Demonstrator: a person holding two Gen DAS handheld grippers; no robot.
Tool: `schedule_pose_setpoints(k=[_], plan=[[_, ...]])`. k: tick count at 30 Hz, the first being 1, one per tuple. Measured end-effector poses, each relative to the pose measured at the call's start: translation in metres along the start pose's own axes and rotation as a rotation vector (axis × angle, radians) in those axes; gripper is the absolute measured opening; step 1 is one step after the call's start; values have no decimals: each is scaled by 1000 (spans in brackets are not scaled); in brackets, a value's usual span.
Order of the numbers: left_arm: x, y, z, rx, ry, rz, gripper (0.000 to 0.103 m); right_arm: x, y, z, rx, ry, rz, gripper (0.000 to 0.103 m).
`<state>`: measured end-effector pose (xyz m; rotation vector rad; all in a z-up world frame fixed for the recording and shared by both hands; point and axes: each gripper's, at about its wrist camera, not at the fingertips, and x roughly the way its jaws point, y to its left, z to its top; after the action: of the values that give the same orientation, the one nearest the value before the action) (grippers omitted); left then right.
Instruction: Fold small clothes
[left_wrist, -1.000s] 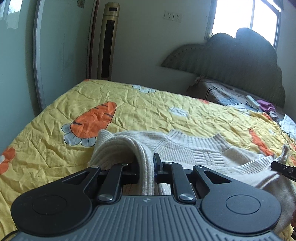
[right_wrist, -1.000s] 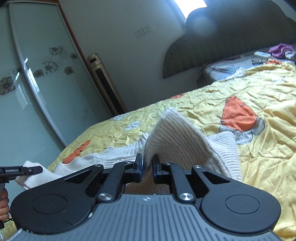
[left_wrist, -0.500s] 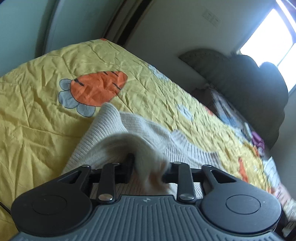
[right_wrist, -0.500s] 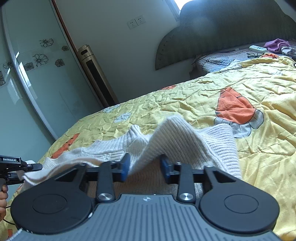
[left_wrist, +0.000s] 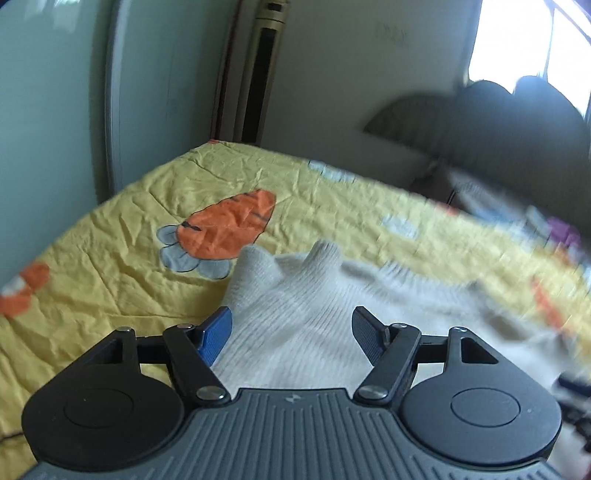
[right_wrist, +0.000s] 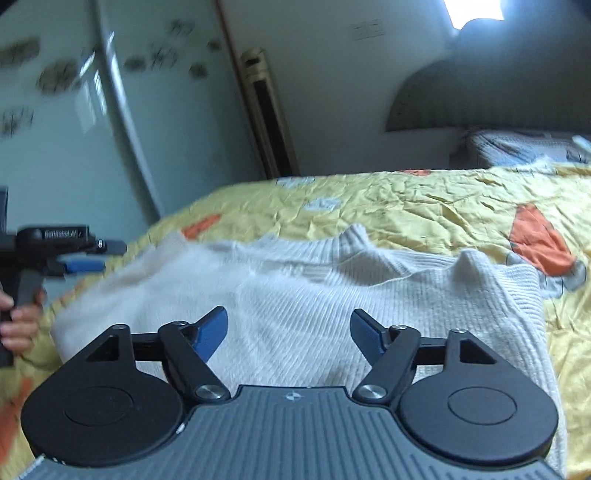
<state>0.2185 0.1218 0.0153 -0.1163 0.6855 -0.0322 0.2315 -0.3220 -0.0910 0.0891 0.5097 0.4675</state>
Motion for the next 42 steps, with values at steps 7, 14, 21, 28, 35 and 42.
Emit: schedule_pose_setpoints(k=[7, 14, 21, 28, 35, 42], plan=[[26, 29, -11, -70, 94, 133, 74, 10, 4, -13, -68, 50, -156, 92], [14, 26, -39, -97, 49, 141, 81, 10, 5, -31, -61, 14, -155, 103], [10, 37, -56, -146, -15, 119, 92, 12, 10, -36, -98, -4, -171, 103], [6, 33, -66, -110, -86, 124, 93, 14, 11, -36, -113, 0, -185, 103], [7, 42, -66, -144, -85, 59, 103, 14, 11, -37, -109, -1, -183, 103], [8, 40, -67, -127, -81, 69, 103, 14, 8, -37, -97, -3, -175, 103]])
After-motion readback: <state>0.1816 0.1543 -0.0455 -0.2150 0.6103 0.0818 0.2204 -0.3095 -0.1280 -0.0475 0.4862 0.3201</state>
